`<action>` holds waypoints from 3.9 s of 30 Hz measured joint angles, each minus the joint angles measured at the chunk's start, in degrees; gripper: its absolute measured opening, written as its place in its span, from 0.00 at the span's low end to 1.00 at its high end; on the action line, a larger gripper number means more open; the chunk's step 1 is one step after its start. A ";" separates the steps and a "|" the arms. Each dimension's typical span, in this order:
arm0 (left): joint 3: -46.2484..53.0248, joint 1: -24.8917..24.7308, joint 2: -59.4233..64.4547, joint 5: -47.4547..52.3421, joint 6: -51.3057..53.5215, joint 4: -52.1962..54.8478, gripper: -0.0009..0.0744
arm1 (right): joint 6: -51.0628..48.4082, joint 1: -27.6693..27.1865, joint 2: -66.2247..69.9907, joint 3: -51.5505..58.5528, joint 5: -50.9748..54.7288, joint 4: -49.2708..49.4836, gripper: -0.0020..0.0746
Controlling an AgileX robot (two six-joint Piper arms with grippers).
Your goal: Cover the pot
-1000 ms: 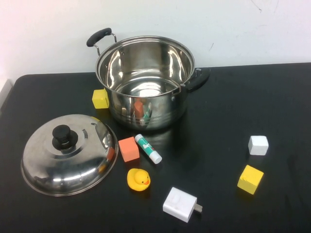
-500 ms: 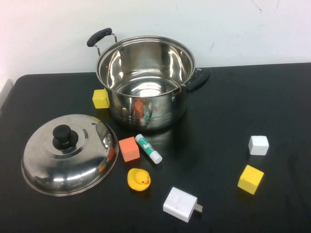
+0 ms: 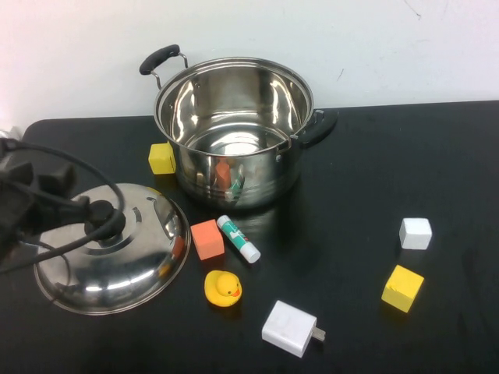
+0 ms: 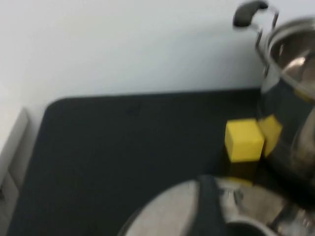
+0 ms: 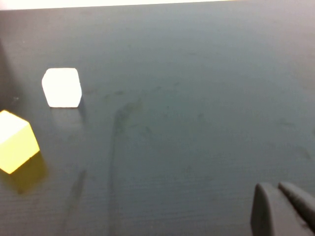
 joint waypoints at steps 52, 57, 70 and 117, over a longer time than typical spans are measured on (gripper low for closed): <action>-11.88 -0.13 3.48 2.58 9.66 -3.92 0.44 | 0.00 0.00 0.00 0.00 0.00 0.00 0.02; -24.28 -2.13 4.60 11.17 8.32 -4.14 0.44 | 0.00 0.00 0.00 0.00 0.00 0.00 0.02; -52.89 -12.45 27.56 18.34 7.75 -2.77 0.44 | 0.00 0.00 0.00 0.00 0.00 0.00 0.02; -73.26 -16.50 43.92 34.14 6.11 -0.93 0.44 | 0.00 0.00 0.00 0.00 0.00 0.00 0.02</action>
